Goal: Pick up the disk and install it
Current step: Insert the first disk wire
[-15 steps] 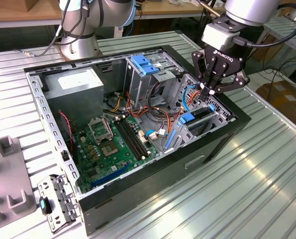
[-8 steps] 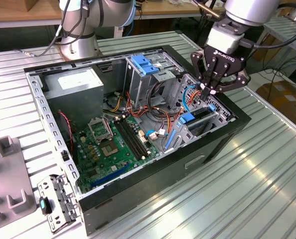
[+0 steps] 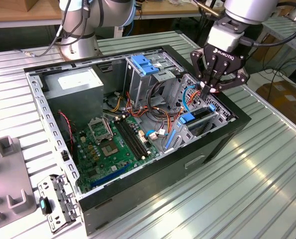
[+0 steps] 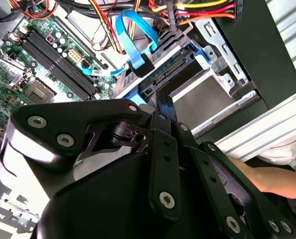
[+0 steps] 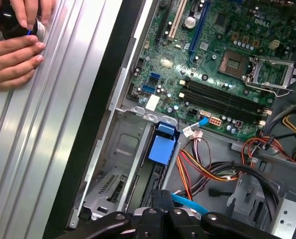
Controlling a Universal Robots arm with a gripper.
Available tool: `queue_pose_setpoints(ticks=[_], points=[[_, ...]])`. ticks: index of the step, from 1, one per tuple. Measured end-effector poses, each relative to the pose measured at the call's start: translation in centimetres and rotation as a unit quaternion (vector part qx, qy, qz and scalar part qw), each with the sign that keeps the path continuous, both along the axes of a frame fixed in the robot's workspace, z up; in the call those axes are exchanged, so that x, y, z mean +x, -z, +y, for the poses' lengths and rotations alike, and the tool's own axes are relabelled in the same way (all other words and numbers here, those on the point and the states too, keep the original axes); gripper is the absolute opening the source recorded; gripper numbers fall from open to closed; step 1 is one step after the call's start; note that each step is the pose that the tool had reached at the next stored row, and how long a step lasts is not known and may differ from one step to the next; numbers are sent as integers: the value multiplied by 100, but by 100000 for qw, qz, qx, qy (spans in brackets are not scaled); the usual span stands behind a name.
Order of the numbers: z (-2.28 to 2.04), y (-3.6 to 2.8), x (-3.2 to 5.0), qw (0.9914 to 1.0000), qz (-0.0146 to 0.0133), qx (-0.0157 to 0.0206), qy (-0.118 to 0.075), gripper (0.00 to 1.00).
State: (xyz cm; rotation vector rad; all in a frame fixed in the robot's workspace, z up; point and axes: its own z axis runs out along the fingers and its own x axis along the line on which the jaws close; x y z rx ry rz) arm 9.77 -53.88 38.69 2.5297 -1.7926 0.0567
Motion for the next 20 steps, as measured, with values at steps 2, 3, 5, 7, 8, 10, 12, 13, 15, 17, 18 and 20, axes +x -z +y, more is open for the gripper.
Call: queue_pose_setpoints(ticks=[2, 3, 5, 7, 8, 10, 12, 13, 15, 17, 18, 20], points=[[8, 0, 55, 99999, 0, -33, -475, 11], [8, 0, 76, 99998, 1, -38, -643, 11], [8, 1, 141, 99995, 27, -34, -992, 11], [8, 2, 251, 99988, 79, -34, -1554, 11], [8, 2, 285, 99985, 91, -36, -1725, 11], [8, 2, 346, 99980, 132, -35, -1986, 11], [8, 3, 402, 99974, 170, -30, -2255, 11], [8, 3, 427, 99971, 185, -30, -2400, 11], [9, 3, 480, 99962, 210, -34, -2745, 11], [9, 4, 555, 99948, 251, -35, -3216, 11], [8, 3, 595, 99938, 269, -40, -3497, 11], [9, 4, 640, 99923, 284, -45, -3920, 17]])
